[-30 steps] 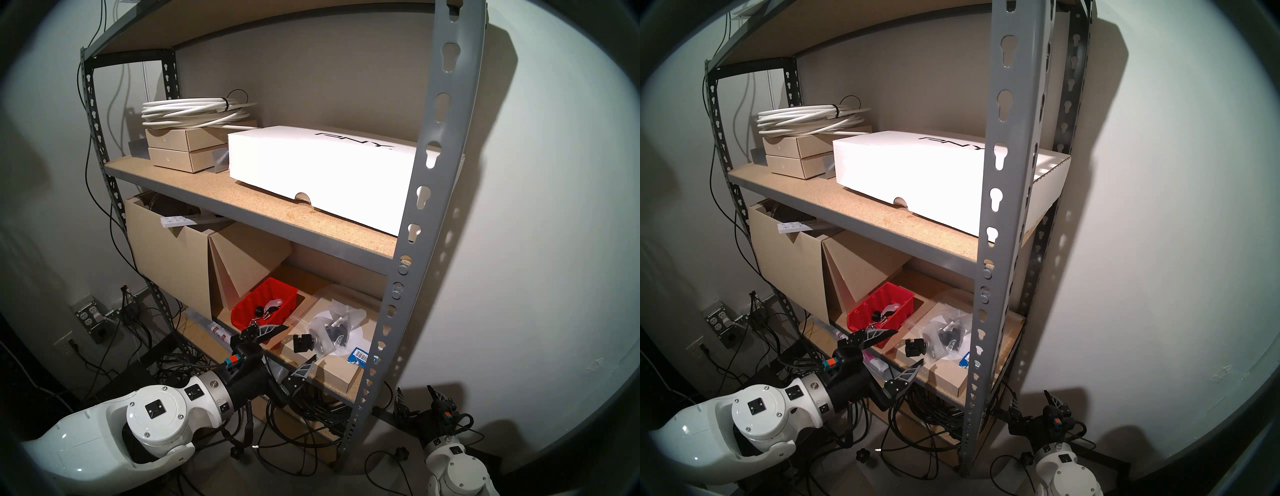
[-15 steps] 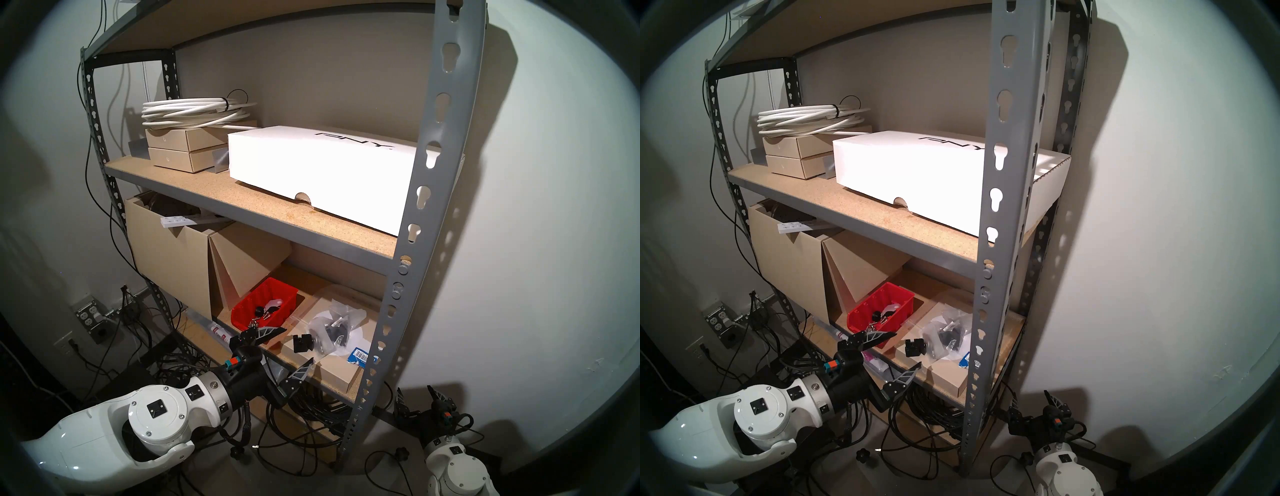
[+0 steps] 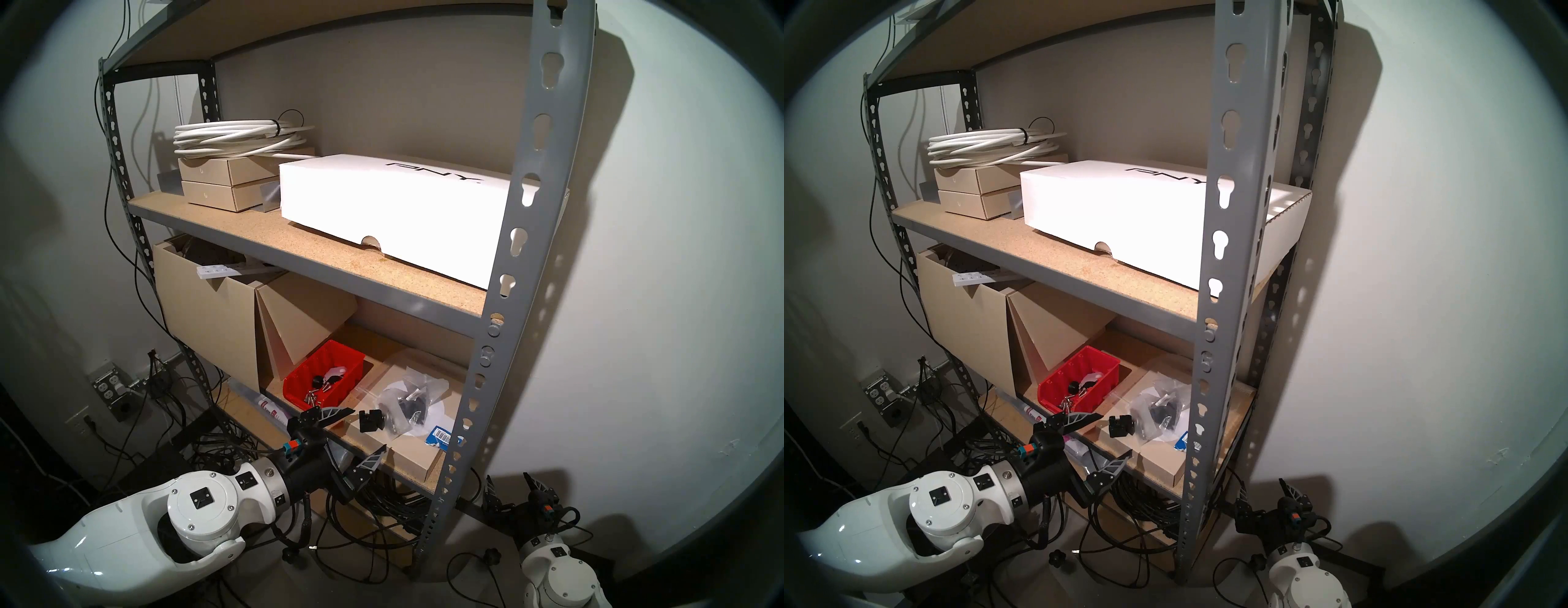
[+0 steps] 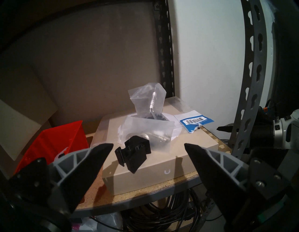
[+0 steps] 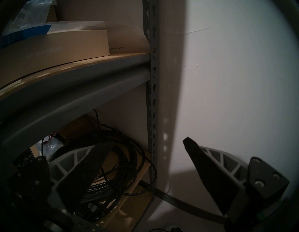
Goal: Organize the rack shelf by putting things into a case
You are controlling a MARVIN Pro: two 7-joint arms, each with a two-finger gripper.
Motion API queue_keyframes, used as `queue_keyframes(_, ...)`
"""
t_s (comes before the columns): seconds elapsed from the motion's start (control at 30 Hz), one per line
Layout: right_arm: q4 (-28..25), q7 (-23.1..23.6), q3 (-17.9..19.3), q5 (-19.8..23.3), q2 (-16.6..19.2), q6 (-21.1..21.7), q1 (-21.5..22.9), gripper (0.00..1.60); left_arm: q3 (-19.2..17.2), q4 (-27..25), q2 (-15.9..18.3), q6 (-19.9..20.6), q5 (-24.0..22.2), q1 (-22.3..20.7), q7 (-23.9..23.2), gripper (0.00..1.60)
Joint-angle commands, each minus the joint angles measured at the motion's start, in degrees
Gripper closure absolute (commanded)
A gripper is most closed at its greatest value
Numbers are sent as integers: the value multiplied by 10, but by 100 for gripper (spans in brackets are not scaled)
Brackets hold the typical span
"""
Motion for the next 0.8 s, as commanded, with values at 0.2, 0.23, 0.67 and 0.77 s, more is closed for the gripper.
queue_keyframes(0.2, -9, 0, 0, 0, 0, -1, 0, 0, 5, 12, -22, 15, 0, -35, -15, 0)
queue_keyframes(0.23, -9, 0, 0, 0, 0, -1, 0, 0, 6, 13, -23, 17, 0, -37, -16, 0)
queue_keyframes(0.67, -9, 0, 0, 0, 0, -1, 0, 0, 9, 22, -40, 51, -12, -64, -33, 0)
queue_keyframes(0.77, -9, 0, 0, 0, 0, -1, 0, 0, 10, 24, -42, 64, -13, -70, -34, 0)
